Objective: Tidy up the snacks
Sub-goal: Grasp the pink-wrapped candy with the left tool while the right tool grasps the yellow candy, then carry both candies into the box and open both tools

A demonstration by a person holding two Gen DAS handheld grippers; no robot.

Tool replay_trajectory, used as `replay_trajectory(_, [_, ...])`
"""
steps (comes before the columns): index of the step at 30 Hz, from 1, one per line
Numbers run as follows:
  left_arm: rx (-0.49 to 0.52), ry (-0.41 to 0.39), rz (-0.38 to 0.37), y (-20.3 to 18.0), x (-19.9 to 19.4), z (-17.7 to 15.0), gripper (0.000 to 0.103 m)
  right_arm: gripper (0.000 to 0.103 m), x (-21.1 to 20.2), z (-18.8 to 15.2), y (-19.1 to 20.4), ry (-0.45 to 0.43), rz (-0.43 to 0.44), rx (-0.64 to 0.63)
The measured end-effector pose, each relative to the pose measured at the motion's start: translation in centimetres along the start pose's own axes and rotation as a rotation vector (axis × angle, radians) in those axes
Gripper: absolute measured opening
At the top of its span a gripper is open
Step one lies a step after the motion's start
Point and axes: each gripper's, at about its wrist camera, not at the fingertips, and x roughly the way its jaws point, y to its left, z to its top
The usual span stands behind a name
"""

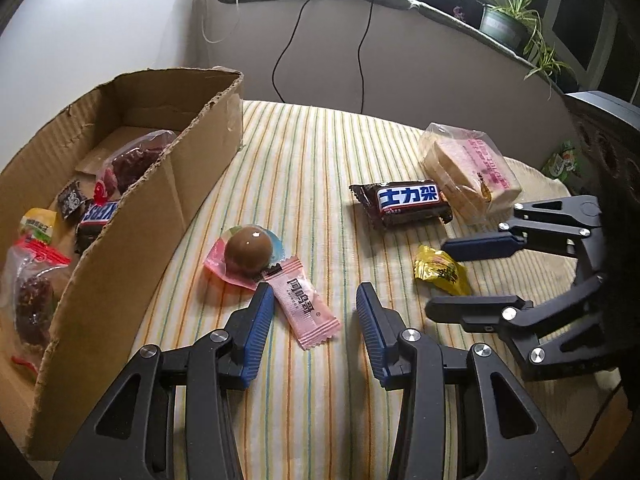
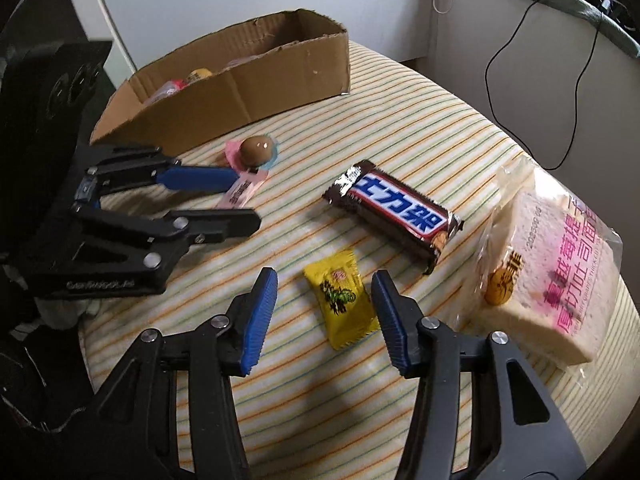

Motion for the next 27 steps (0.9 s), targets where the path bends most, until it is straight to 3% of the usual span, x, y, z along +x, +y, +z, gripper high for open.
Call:
replay_trajectory(7, [0.041,0.000,0.041,-0.5,0.5,0.3,0.019,0.029,0.2,-0.3,0.5,0.016,-0.082,-0.023])
replay_trajectory(15, [0.057,-0.007,0.053,-0.6,0.3,0.3,0.018,0.025,-0.1,-0.5,0.9,0.002,-0.143,-0.010])
replay_trajectory(27, [0.038,-0.069,0.010,0.1,-3.0,0.0,0.018,0.024,-3.3,-1.0,0.9,-0.070,-0.156,0.071])
